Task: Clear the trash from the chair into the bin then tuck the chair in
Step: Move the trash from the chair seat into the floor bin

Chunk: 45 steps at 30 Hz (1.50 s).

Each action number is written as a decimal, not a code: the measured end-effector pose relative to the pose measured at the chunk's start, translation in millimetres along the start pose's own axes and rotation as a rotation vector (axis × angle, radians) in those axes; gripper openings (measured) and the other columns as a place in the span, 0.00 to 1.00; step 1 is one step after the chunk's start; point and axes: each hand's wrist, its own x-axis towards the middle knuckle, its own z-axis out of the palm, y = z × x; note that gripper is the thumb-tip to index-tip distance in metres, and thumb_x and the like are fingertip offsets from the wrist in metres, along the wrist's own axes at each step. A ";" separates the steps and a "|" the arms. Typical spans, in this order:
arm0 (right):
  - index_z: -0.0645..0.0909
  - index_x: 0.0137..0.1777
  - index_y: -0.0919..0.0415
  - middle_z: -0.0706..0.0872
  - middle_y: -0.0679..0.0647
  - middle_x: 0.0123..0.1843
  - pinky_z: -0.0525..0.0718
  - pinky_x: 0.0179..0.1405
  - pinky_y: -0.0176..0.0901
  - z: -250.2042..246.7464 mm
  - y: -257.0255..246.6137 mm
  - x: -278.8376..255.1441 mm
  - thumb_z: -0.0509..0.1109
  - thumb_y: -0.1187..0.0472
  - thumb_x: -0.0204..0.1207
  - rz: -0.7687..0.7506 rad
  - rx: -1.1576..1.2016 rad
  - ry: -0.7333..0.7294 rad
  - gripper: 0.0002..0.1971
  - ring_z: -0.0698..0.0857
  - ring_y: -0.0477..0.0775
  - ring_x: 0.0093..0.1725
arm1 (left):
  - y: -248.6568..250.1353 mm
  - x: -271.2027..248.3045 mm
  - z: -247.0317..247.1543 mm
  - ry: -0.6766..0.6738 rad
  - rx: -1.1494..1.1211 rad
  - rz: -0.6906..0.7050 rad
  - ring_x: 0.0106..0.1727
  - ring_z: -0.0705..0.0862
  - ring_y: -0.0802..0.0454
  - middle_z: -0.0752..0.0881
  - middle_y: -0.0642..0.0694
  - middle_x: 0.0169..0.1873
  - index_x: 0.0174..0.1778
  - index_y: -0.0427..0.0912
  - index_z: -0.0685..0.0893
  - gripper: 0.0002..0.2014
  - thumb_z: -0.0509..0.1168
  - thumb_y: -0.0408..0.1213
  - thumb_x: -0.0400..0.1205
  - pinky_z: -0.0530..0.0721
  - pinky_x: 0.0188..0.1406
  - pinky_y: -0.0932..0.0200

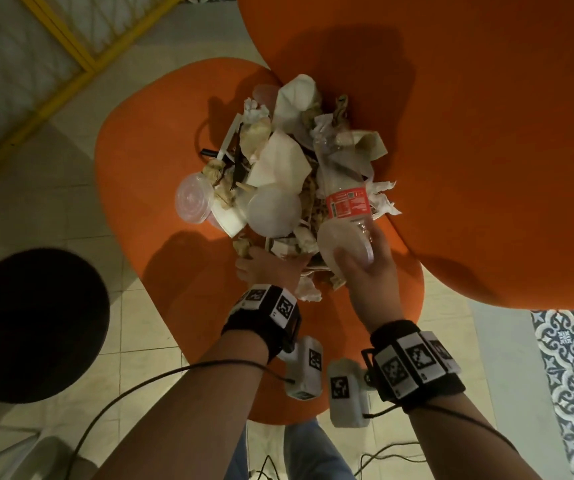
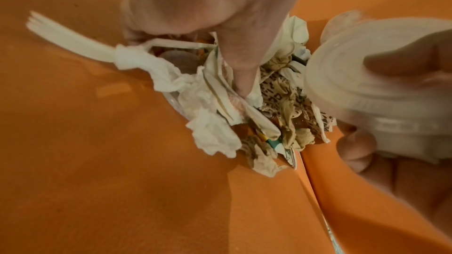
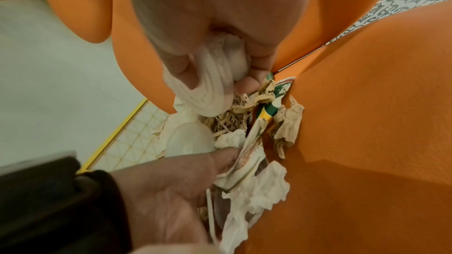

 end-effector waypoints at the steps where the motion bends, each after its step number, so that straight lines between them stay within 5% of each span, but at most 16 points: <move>1: 0.62 0.79 0.51 0.76 0.40 0.57 0.81 0.33 0.22 -0.2 -0.5 -1.4 0.68 0.67 0.77 0.004 0.005 -0.006 0.32 0.83 0.32 0.48 | -0.7 1.5 1.5 -0.010 -0.075 0.011 0.73 0.69 0.36 0.65 0.34 0.74 0.76 0.36 0.59 0.51 0.79 0.54 0.65 0.74 0.68 0.44; 3: 0.62 0.78 0.50 0.77 0.40 0.56 0.81 0.32 0.22 -1.0 -0.5 -3.3 0.68 0.68 0.77 0.009 0.014 -0.014 0.32 0.83 0.30 0.46 | -3.0 4.1 2.6 -0.062 -0.286 0.024 0.71 0.75 0.36 0.71 0.36 0.73 0.78 0.37 0.58 0.52 0.82 0.46 0.63 0.79 0.66 0.43; 7: 0.62 0.79 0.48 0.75 0.47 0.68 0.85 0.43 0.32 -0.8 -0.3 -5.3 0.69 0.65 0.77 0.011 0.012 -0.020 0.33 0.80 0.47 0.61 | -9.2 1.9 1.4 -0.142 -0.502 0.062 0.63 0.83 0.40 0.81 0.40 0.66 0.74 0.37 0.67 0.42 0.80 0.38 0.66 0.82 0.56 0.51; 9: 0.63 0.78 0.48 0.77 0.43 0.65 0.85 0.50 0.38 -0.8 -0.5 -5.4 0.69 0.65 0.77 0.008 0.013 -0.023 0.32 0.80 0.46 0.61 | -8.5 -1.6 -0.5 -0.119 -0.520 0.063 0.63 0.83 0.40 0.82 0.40 0.66 0.74 0.37 0.69 0.36 0.77 0.36 0.71 0.80 0.50 0.55; 13: 0.65 0.78 0.48 0.78 0.35 0.57 0.85 0.54 0.40 0.0 -5.6 -5.9 0.69 0.65 0.77 0.010 0.011 -0.021 0.31 0.79 0.37 0.55 | -9.1 -2.5 -4.2 -0.147 -0.557 0.043 0.64 0.82 0.39 0.82 0.39 0.66 0.72 0.38 0.73 0.31 0.73 0.36 0.73 0.80 0.54 0.52; 18: 0.64 0.77 0.45 0.77 0.41 0.62 0.84 0.61 0.55 5.2 -14.7 -12.5 0.69 0.63 0.76 0.033 0.022 -0.021 0.31 0.78 0.50 0.64 | -19.8 -8.4 -21.2 -0.187 -0.595 0.020 0.57 0.85 0.37 0.87 0.35 0.55 0.60 0.32 0.82 0.18 0.71 0.33 0.74 0.77 0.42 0.55; 22: 0.66 0.77 0.48 0.79 0.43 0.62 0.83 0.61 0.64 16.6 -19.2 -20.2 0.70 0.60 0.74 0.005 0.026 -0.049 0.31 0.79 0.54 0.65 | -37.1 -10.9 -34.4 -0.238 -0.625 0.021 0.35 0.82 0.46 0.85 0.40 0.40 0.48 0.33 0.84 0.08 0.70 0.31 0.75 0.74 0.22 0.65; 27: 0.65 0.78 0.49 0.78 0.47 0.64 0.82 0.63 0.65 38.4 -20.1 -25.2 0.71 0.60 0.75 0.001 0.025 -0.097 0.33 0.79 0.56 0.65 | -61.0 -11.4 -49.6 -0.158 -0.745 -0.017 0.27 0.76 0.53 0.80 0.46 0.29 0.48 0.35 0.83 0.06 0.70 0.31 0.77 0.72 0.12 0.72; 30: 0.67 0.77 0.52 0.80 0.43 0.59 0.83 0.62 0.65 52.2 -23.0 -30.7 0.72 0.61 0.73 -0.033 -0.014 -0.135 0.32 0.81 0.52 0.61 | -77.7 -9.7 -57.5 -0.156 -0.766 -0.007 0.30 0.80 0.53 0.83 0.47 0.31 0.41 0.39 0.81 0.05 0.71 0.34 0.77 0.77 0.23 0.68; 32: 0.68 0.76 0.52 0.81 0.50 0.63 0.83 0.60 0.66 58.1 -26.4 -35.3 0.72 0.56 0.68 -0.066 -0.051 -0.155 0.34 0.81 0.55 0.62 | -86.2 -10.8 -63.4 -0.188 -0.816 0.010 0.41 0.86 0.44 0.87 0.40 0.41 0.51 0.33 0.82 0.11 0.72 0.34 0.76 0.81 0.37 0.61; 34: 0.68 0.76 0.52 0.81 0.50 0.64 0.84 0.60 0.65 63.5 -27.9 -41.4 0.71 0.55 0.68 -0.092 -0.078 -0.177 0.34 0.81 0.55 0.63 | -95.2 -10.7 -70.0 -0.210 -0.836 0.026 0.45 0.85 0.46 0.87 0.40 0.46 0.53 0.37 0.79 0.13 0.72 0.33 0.76 0.81 0.41 0.60; 37: 0.67 0.77 0.51 0.81 0.43 0.61 0.86 0.58 0.54 69.7 -26.7 -51.1 0.70 0.56 0.69 -0.130 -0.083 -0.216 0.34 0.81 0.50 0.62 | -113.4 -12.1 -80.8 -0.228 -0.794 0.060 0.43 0.85 0.49 0.87 0.44 0.45 0.50 0.42 0.77 0.15 0.74 0.39 0.74 0.82 0.35 0.60; 41: 0.66 0.78 0.51 0.78 0.49 0.64 0.86 0.37 0.29 93.9 -12.7 -71.0 0.73 0.62 0.74 -0.111 -0.075 -0.332 0.32 0.80 0.42 0.56 | -164.1 -15.2 -104.5 -0.211 -0.846 0.090 0.51 0.88 0.40 0.89 0.40 0.49 0.54 0.37 0.82 0.21 0.76 0.42 0.69 0.87 0.52 0.45; 45: 0.71 0.70 0.42 0.83 0.35 0.56 0.85 0.40 0.25 135.7 25.8 -121.9 0.71 0.53 0.76 -0.056 -0.297 -0.524 0.23 0.86 0.40 0.54 | -252.3 -19.1 -145.6 -0.161 -0.919 0.015 0.51 0.89 0.42 0.90 0.40 0.51 0.59 0.38 0.82 0.29 0.76 0.47 0.65 0.87 0.54 0.46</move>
